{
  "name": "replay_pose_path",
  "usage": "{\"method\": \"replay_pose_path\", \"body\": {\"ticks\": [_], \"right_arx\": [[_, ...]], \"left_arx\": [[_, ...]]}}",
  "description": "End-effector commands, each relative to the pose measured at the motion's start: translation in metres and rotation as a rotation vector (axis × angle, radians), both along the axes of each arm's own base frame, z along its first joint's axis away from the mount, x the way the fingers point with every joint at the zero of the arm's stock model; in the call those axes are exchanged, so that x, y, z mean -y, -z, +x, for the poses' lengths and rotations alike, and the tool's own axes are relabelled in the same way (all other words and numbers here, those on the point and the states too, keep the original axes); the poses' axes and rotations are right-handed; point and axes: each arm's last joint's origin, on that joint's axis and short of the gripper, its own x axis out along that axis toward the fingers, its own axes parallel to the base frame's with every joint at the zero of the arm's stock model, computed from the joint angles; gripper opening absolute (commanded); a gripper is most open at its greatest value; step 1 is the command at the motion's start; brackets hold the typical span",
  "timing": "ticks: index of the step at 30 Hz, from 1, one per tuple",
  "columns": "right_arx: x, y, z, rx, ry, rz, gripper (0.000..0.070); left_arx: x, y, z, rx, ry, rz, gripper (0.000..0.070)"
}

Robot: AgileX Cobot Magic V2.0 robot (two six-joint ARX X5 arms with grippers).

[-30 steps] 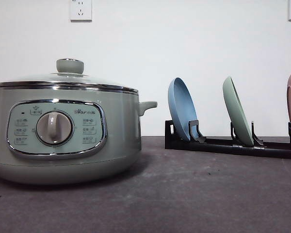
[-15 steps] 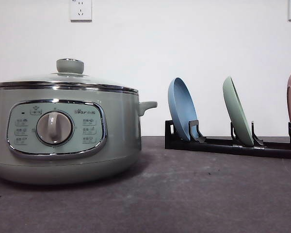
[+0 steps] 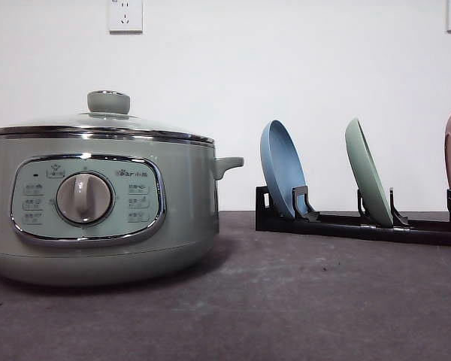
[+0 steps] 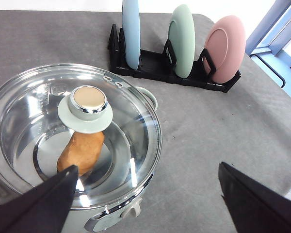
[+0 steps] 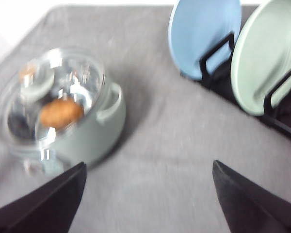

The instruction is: Transfer potato from steamer to green plate

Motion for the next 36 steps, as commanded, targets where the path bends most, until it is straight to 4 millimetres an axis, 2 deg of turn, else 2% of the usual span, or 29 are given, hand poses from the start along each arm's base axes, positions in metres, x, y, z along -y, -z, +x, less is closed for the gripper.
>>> {"method": "replay_pose_path", "body": {"ticks": [1, 6, 10, 16, 25, 31, 36], "right_arx": [[-0.001, -0.007, 0.011, -0.006, 0.03, 0.041, 0.0525], [-0.004, -0.017, 0.049, -0.029, 0.044, 0.056, 0.0525], [-0.007, -0.023, 0.087, -0.052, 0.067, 0.048, 0.0524], [-0.011, -0.02, 0.143, -0.101, 0.09, 0.03, 0.0524], [-0.015, 0.008, 0.215, -0.122, 0.145, 0.005, 0.0523], [-0.017, 0.037, 0.246, -0.15, 0.166, -0.012, 0.0489], [-0.019, 0.059, 0.265, -0.17, 0.172, -0.011, 0.0488]], "left_arx": [[0.0, -0.007, -0.001, 0.024, 0.001, -0.008, 0.0595], [0.0, -0.007, -0.001, 0.024, 0.001, -0.008, 0.0595], [0.0, -0.007, -0.001, 0.024, 0.001, -0.008, 0.0595], [0.0, -0.007, -0.001, 0.024, 0.001, -0.008, 0.0595], [0.0, -0.007, -0.001, 0.024, 0.001, -0.008, 0.0595], [0.0, -0.007, -0.001, 0.023, 0.001, -0.008, 0.0595], [0.0, -0.007, -0.001, 0.023, 0.001, -0.008, 0.0595]]}}
